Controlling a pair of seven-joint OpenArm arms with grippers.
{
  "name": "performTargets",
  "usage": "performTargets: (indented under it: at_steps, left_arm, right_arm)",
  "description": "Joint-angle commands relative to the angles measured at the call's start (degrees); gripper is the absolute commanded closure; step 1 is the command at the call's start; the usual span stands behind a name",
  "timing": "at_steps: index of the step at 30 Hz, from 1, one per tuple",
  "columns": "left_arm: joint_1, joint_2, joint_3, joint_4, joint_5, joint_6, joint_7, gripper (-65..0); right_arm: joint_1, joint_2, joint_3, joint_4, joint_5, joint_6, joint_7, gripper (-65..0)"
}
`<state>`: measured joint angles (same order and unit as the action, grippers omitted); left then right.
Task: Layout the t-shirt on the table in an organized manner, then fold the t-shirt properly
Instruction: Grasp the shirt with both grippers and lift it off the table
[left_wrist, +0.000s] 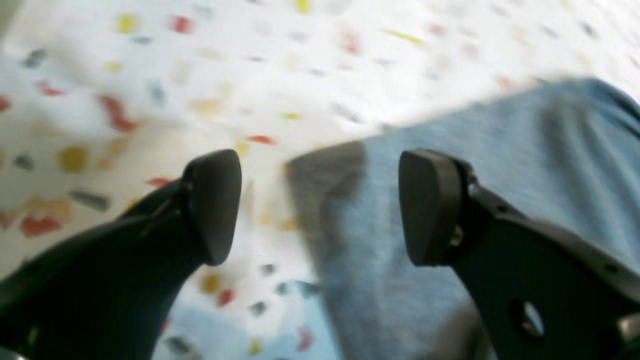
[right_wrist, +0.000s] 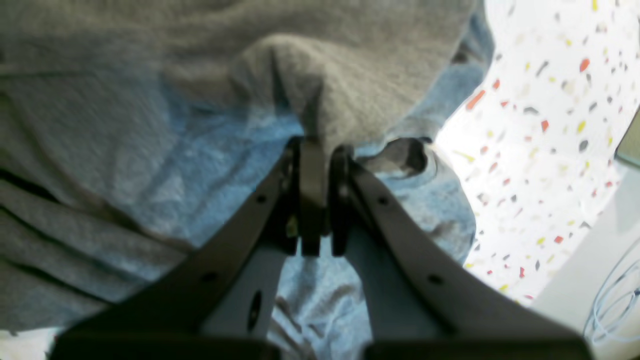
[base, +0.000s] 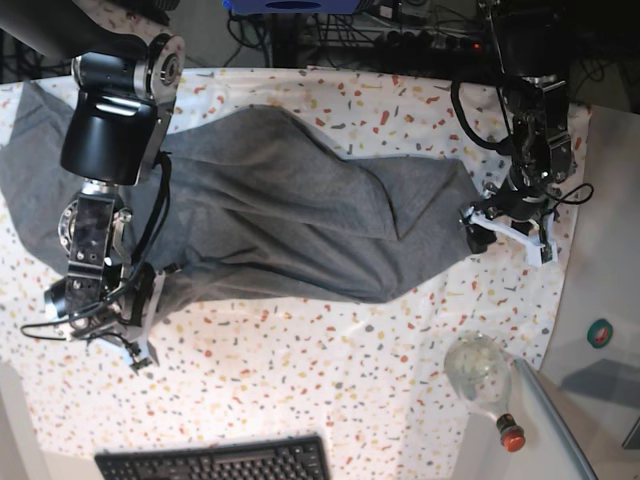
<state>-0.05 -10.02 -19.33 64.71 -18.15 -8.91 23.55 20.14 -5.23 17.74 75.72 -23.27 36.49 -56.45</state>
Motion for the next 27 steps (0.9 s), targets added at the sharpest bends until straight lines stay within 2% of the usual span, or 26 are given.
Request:
performTargets:
  at_steps: [1, 11, 13, 20, 24, 27]
  left_arm:
    - [-0.87, -0.48, -0.32, -0.66, -0.18, -0.19, -0.21, -47.1]
    - [-4.21, 0.92, 0.48, -5.67, -0.18, -0.46, -0.30, -46.1]
    - [-4.21, 1.10, 0.65, -5.67, -0.18, -0.46, -0.30, -39.5]
    - [-4.30, 1.10, 4.87, -5.67, -0.18, -0.46, -0.30, -0.3]
    - [-7.46, 0.92, 7.24, -5.06, 0.35, -0.46, 0.05, 0.0]
    - [-12.56, 0.13, 9.09, -3.30, 0.44, -0.46, 4.89, 0.0]
  right_arm:
    - [1.70, 0.18, -0.11, 0.98, -0.16, -0.05, 0.75, 0.0]
    - [1.53, 0.09, -0.11, 1.16, -0.16, -0.05, 0.67, 0.0]
    - [1.53, 0.09, -0.11, 1.16, -0.16, -0.05, 0.67, 0.0]
    - [1.27, 0.18, -0.02, 0.80, -0.16, 0.04, 0.75, 0.0]
    - [1.97, 0.71, -0.11, 0.80, -0.16, 0.13, 1.37, 0.0]
    - [4.52, 3.08, -0.20, 0.72, -0.16, 0.13, 3.21, 0.0]
